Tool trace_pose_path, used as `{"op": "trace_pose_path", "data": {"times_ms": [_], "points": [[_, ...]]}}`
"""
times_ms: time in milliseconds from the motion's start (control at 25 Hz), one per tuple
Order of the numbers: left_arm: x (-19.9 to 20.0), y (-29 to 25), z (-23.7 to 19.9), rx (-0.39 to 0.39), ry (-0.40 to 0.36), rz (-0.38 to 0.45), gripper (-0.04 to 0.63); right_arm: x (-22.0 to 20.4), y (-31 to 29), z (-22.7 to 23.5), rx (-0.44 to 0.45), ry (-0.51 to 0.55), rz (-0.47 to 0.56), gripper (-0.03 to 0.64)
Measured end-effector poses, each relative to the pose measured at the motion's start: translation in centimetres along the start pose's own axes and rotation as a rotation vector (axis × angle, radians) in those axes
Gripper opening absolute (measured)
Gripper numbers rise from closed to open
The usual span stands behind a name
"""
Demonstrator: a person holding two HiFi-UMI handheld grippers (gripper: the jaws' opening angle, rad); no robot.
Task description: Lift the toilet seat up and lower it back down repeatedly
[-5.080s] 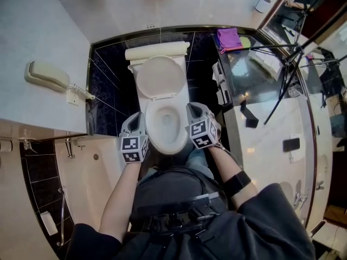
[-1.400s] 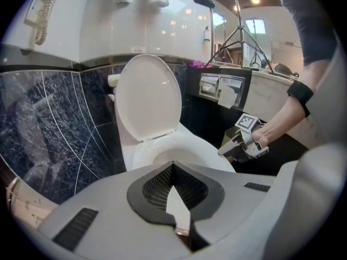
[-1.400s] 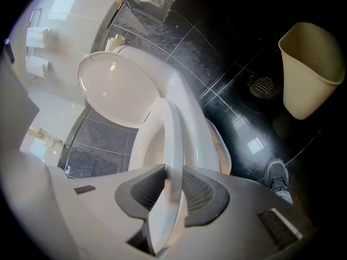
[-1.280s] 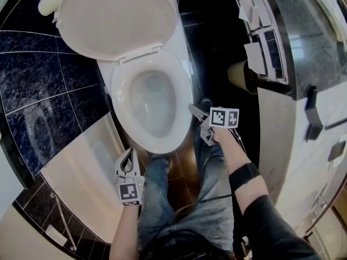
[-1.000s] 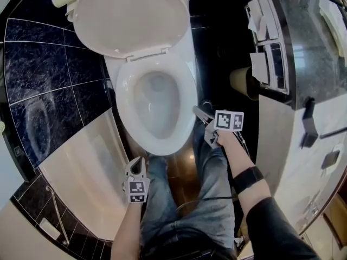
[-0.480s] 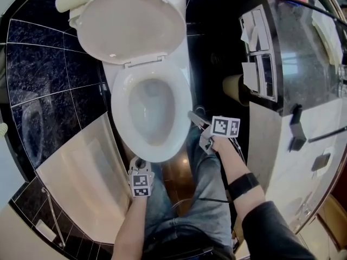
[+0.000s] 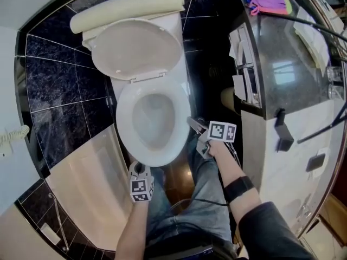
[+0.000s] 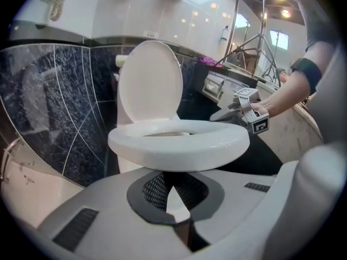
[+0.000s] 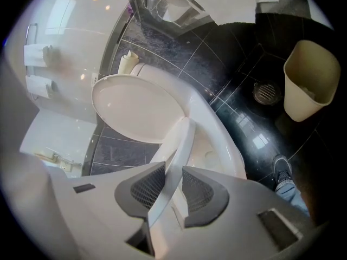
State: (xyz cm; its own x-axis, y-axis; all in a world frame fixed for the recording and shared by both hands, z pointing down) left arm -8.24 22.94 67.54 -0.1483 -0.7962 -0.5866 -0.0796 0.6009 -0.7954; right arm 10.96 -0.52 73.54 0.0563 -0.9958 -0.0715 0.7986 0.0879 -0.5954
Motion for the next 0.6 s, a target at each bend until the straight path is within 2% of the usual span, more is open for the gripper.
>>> {"op": "trace_pose_path", "data": {"times_ms": [280,320,480,600], "points": [[7.0,1.7,-0.8,0.057,0.077,0.101,0.000,2.5,1.8,-3.9,-0.014,-0.028,0.052,0.121],[7.9,1.8,-1.0,0.061,0.081,0.111,0.000,2.9,2.2,-4.7,-0.006,-0.018,0.056,0.080],[11.8,2.1,-1.9,0.082,0.086,0.164,0.000,4.3,4.3,-8.2,0.019,0.053,0.069,0.069],[15.5,2.1,-2.6,0.100,0.074,0.202,0.000,5.1,5.9,-10.3,-0.009,0.130,0.087,0.037]]}}
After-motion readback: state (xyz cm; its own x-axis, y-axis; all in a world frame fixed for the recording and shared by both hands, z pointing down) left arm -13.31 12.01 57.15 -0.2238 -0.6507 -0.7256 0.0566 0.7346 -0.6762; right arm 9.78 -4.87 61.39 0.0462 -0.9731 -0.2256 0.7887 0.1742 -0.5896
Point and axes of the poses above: the fingertips, and each gripper's own axes: y backward along the fingers, z to its right, x out of its top, the point moved 5 cm from there along y, backward along the fingers, and after that the axes turned 1 degree about -y, right-handed, at the moved point
